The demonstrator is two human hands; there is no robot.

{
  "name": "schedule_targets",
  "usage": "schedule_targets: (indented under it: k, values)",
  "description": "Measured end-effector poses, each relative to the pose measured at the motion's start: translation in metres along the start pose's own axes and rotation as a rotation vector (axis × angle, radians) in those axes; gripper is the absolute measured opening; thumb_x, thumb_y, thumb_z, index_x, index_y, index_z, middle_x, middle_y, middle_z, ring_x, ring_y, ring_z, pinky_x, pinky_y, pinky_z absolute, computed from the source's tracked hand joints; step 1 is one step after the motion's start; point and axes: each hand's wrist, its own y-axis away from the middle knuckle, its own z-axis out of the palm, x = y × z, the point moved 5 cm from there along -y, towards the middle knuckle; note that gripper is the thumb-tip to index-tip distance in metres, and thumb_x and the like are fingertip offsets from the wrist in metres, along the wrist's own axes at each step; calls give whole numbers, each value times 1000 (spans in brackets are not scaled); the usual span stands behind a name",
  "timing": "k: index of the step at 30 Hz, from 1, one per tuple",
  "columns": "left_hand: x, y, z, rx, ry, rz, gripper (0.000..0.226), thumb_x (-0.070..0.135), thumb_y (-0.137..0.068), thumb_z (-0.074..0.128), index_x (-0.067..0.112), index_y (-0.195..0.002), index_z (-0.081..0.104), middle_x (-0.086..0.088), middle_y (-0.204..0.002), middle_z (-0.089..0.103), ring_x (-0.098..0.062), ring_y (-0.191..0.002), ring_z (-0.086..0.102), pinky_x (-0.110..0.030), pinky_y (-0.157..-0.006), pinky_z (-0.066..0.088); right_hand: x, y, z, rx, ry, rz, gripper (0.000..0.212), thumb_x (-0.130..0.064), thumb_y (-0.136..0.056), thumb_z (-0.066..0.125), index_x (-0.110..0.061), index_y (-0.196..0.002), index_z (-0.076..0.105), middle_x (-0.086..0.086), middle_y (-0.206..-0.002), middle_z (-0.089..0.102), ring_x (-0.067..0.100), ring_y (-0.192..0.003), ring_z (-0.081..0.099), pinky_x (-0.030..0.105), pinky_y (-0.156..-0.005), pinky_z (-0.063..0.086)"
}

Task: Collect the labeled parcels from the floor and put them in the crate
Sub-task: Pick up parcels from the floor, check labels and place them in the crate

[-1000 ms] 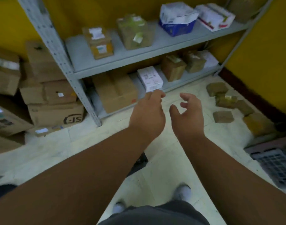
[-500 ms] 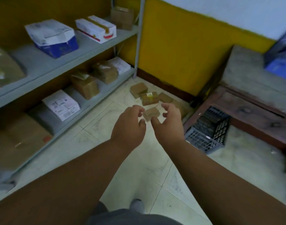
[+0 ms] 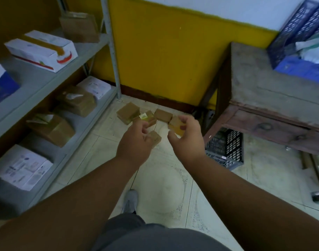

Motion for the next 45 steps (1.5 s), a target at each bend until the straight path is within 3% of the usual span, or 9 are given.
schedule_targets:
  k: [7,15,17,20,25,30,38,40,45]
  values:
    - [8,-163,-15,-69,-36,81,28,21,-92,56,30,-119,52,14,-93,57,-3,-78,56,-26,-60,46,-21,-123,43,-34,34,54,67,-33,-80,76,-37,-137,40,-21,-119,37,7,-116,47,38,-95,53]
    - [13,-271,46,-205,38,65,39,22,-96,58,18,-133,49,12,-94,60,-7,-82,60,-33,-72,54,13,-240,28,96,19,53,57,-34,-82,78,-28,-132,51,-11,-123,49,2,-107,49,10,-82,39]
    - [15,-304,57,-219,55,50,39,19,-96,58,17,-134,49,8,-95,61,-6,-81,59,-23,-67,51,23,-277,29,98,29,55,57,-35,-83,78,-26,-132,51,-11,-121,47,3,-107,49,9,-79,37]
    - [22,-374,75,-232,51,43,38,20,-97,56,20,-134,47,7,-98,61,-2,-78,57,-7,-54,42,38,-358,44,57,38,31,58,-36,-84,77,-25,-134,50,-14,-115,44,5,-108,49,22,-86,46]
    - [28,-469,84,-220,-9,-12,41,30,-98,55,29,-137,44,15,-97,58,-1,-82,57,-19,-59,42,37,-480,73,27,9,20,36,-43,-85,73,-38,-109,47,-10,-107,51,12,-99,56,32,-72,52]
    - [24,-538,97,-203,9,-81,39,33,-97,56,31,-135,46,15,-94,61,0,-83,58,-23,-65,46,35,-573,92,-15,65,-43,36,-42,-87,71,-28,-114,52,-6,-110,49,12,-99,51,33,-73,47]
    - [-18,-651,141,-307,-21,-47,41,28,-98,56,27,-138,44,8,-121,54,-4,-90,54,-29,-71,47,81,-641,164,53,190,103,50,-37,-87,72,-20,-127,47,2,-133,43,20,-112,52,31,-74,41]
    - [-30,-676,160,-337,-9,-17,39,26,-98,56,24,-136,46,5,-121,54,-14,-92,57,-37,-77,52,97,-655,182,45,228,118,52,-34,-86,72,-17,-129,48,6,-134,44,24,-115,53,34,-77,44]
    - [-109,-720,240,-440,7,-96,36,26,-98,56,23,-133,48,4,-120,54,-14,-97,57,-32,-77,47,176,-679,247,-20,239,231,55,-29,-87,71,-12,-133,48,11,-137,42,30,-116,51,44,-88,50]
